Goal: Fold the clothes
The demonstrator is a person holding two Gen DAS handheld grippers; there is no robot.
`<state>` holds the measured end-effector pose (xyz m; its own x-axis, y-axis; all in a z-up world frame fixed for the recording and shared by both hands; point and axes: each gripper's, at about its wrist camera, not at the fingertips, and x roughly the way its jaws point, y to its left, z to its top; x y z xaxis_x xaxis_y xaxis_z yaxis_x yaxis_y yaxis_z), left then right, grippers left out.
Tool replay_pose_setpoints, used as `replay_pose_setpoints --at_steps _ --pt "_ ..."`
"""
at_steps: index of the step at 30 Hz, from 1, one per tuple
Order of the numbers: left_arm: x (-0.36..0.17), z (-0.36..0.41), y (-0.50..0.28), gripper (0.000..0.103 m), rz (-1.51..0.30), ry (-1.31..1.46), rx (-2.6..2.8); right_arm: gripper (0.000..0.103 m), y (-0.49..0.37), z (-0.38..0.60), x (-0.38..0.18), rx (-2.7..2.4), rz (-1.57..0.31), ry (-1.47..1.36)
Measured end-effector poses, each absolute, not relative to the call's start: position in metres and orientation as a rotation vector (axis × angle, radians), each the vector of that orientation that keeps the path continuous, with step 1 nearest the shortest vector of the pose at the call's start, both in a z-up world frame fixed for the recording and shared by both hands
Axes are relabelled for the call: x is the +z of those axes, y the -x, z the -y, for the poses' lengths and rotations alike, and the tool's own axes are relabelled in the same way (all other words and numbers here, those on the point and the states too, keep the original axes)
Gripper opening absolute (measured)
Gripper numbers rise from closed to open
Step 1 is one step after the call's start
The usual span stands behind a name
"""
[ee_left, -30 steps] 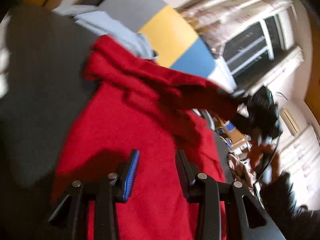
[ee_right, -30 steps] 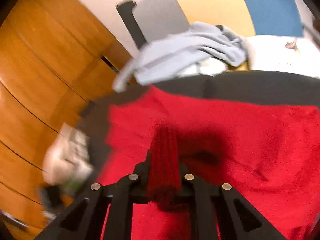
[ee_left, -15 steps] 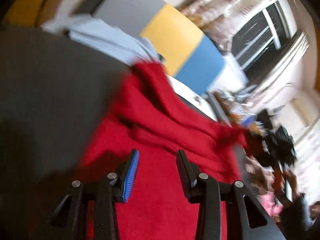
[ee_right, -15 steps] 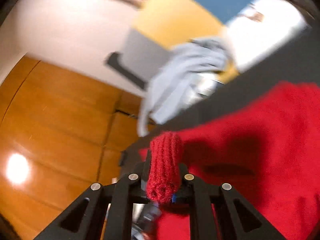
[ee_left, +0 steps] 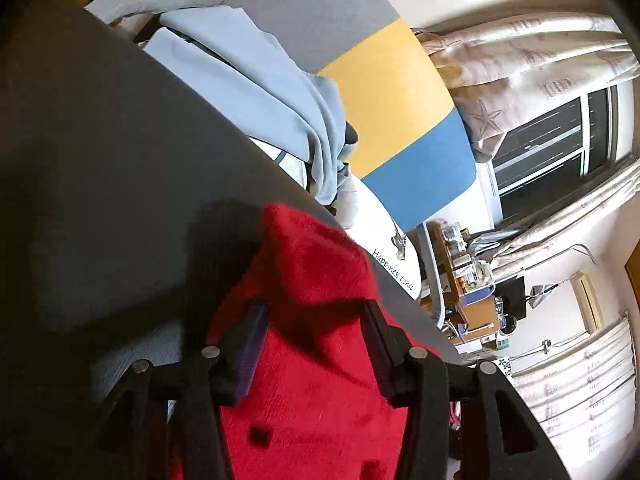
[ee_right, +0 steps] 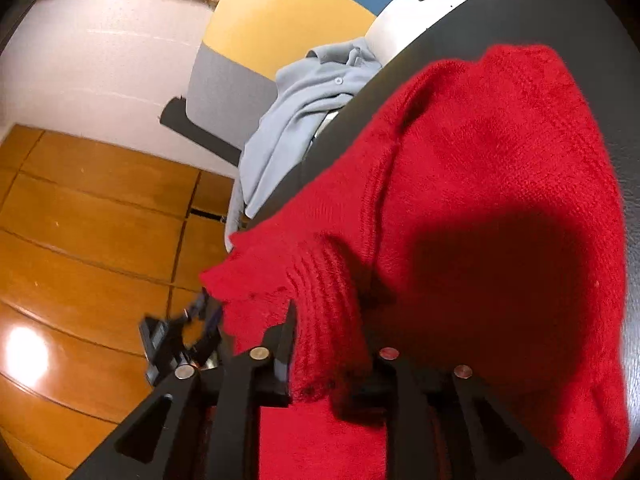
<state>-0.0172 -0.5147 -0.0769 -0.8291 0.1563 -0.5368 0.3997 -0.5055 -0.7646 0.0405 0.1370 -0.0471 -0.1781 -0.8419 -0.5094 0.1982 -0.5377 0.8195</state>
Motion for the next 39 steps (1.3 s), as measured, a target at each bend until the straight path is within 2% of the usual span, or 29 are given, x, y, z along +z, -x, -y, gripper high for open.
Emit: replay_pose_setpoints --at_steps 2,3,4,7,11,12,13,15,17,20,21,22,23,26,29,34,37,39 --pt "-0.070 0.512 0.026 0.031 -1.437 -0.868 -2.473 0.023 -0.039 -0.138 -0.050 -1.826 0.733 -1.344" --pt "-0.063 0.511 0.028 0.012 -1.376 -0.877 -2.478 0.023 -0.039 -0.137 -0.049 -1.844 0.699 -1.341" --pt "-0.056 0.510 0.029 0.002 -1.336 -0.875 -2.485 0.023 -0.040 -0.135 -0.046 -1.878 0.637 -1.338" --pt "-0.034 0.509 0.029 0.003 -1.347 -0.817 -2.550 0.021 -0.046 -0.131 -0.036 -1.892 0.507 -1.311" --pt "-0.007 0.501 0.050 0.003 -1.329 -0.775 -2.621 0.019 -0.053 -0.139 -0.007 -1.784 0.583 -1.200" --pt "-0.003 0.500 0.057 0.007 -1.330 -0.780 -2.619 0.019 -0.054 -0.144 -0.001 -1.778 0.606 -1.173" --pt "-0.005 0.500 0.065 0.021 -1.340 -0.809 -2.605 0.019 -0.051 -0.151 -0.006 -1.799 0.618 -1.191" --pt "-0.011 0.502 0.076 0.029 -1.365 -0.839 -2.561 0.019 -0.045 -0.166 -0.017 -1.842 0.642 -1.227" --pt "-0.016 0.502 0.078 0.031 -1.343 -0.851 -2.534 0.020 -0.039 -0.180 -0.028 -1.884 0.666 -1.263" --pt "-0.021 0.498 0.059 0.033 -1.206 -0.885 -2.540 0.020 -0.030 -0.202 -0.044 -1.947 0.703 -1.317" --pt "-0.023 0.496 0.051 0.033 -1.155 -0.897 -2.543 0.022 -0.028 -0.209 -0.048 -1.968 0.712 -1.331" --pt "-0.025 0.493 0.043 0.034 -1.110 -0.911 -2.546 0.028 -0.032 -0.210 -0.045 -1.991 0.685 -1.301" --pt "-0.029 0.490 0.032 0.034 -1.097 -0.931 -2.549 0.039 -0.035 -0.211 -0.041 -2.014 0.658 -1.271" --pt "-0.045 0.481 0.005 0.034 -1.145 -0.986 -2.541 0.060 -0.044 -0.202 -0.023 -2.110 0.481 -1.185" --pt "-0.066 0.470 -0.021 0.034 -1.258 -1.013 -2.501 0.074 -0.050 -0.175 -0.003 -2.189 0.211 -1.105" --pt "-0.093 0.466 -0.051 0.034 -1.435 -0.962 -2.383 0.076 -0.040 -0.117 -0.002 -2.227 -0.234 -1.041" --pt "-0.101 0.475 -0.056 0.035 -1.524 -0.914 -2.333 0.075 -0.031 -0.108 -0.024 -2.183 -0.337 -1.142" --pt "-0.106 0.481 -0.057 0.036 -1.585 -0.881 -2.306 0.069 -0.027 -0.109 -0.022 -2.173 -0.307 -1.149"
